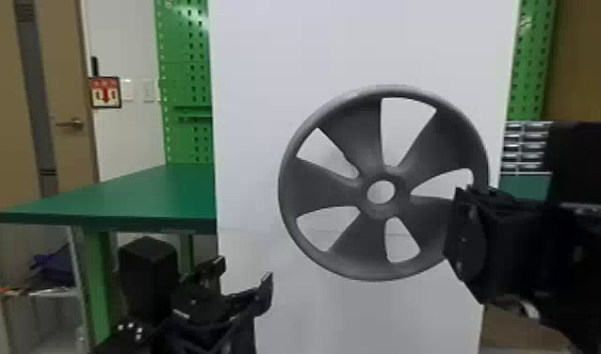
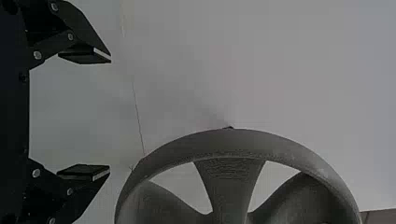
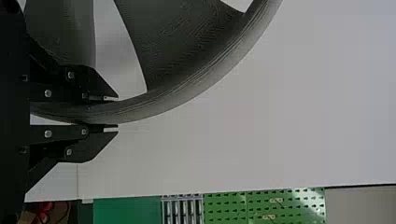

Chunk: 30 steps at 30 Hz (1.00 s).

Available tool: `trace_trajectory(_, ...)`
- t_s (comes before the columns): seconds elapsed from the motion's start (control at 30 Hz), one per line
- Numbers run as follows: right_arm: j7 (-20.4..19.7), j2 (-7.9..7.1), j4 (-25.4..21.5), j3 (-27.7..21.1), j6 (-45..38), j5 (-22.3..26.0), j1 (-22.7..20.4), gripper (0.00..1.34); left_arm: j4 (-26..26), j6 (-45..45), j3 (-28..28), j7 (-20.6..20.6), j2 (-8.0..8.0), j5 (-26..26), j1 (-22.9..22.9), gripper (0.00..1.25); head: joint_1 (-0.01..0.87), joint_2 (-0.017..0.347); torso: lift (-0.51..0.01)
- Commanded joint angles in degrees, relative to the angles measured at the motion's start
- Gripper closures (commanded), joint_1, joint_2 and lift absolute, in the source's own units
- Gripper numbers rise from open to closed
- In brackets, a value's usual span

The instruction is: Hold the wheel and insert it

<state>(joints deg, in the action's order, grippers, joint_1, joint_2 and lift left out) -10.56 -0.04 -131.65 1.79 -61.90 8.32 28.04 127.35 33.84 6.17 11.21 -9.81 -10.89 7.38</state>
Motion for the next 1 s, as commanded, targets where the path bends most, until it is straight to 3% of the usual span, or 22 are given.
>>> trace_trajectory(0.0,-0.3,0.09,-0.9,0.1,-4.0,-0.9,2.8,1.19,0.0,0.0,0.1,-0.1,-0.03,0.1,0.0,0.41,0.181,0.098,-0.494)
trace_trajectory(0.37,-5.1,0.09,-1.6,1.3,-9.1,2.3,7.5,1.19,0.0,0.0,0.3,-0.3,-0.38,0.0,0.0,0.41,0.181,0.098,-0.494)
trace_trajectory(0.97,-6.2,0.09,-1.4,2.3,-12.5,4.3,10.0,1.19,0.0,0.0,0.3,-0.4,-0.74,0.0,0.0,0.42,0.181,0.098,-0.494)
